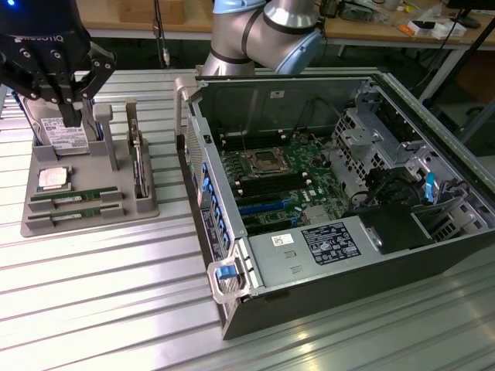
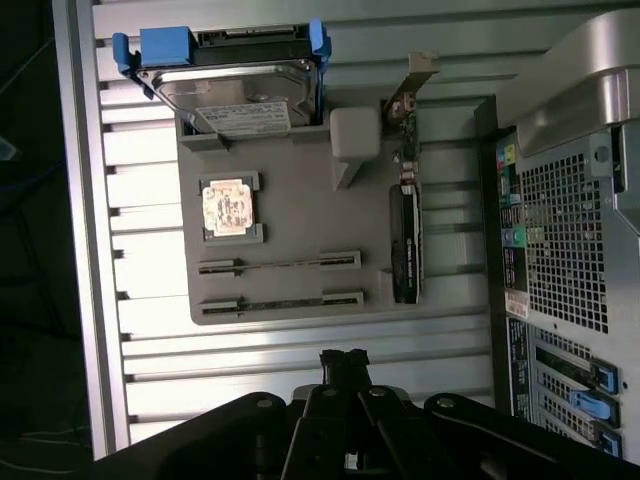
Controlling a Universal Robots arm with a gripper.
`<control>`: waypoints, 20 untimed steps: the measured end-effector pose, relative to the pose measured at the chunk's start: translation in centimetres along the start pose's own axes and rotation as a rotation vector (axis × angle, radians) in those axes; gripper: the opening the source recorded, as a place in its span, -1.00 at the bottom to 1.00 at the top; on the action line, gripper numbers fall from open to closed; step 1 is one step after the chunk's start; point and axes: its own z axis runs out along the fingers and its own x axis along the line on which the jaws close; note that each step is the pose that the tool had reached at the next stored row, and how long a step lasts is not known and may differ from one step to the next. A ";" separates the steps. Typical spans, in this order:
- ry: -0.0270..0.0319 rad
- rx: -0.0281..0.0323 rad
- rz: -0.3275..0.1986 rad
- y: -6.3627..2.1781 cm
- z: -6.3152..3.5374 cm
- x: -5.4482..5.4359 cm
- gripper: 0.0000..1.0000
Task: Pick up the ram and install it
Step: 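Reach for the ram, then pick up the ram and move it above insertion slot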
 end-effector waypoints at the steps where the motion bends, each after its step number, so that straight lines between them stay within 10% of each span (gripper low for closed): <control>1: 0.0007 0.0001 0.000 -0.01 0.00 0.2 -0.79; 20: 0.0030 -0.0031 0.000 -0.06 -0.01 0.7 -0.79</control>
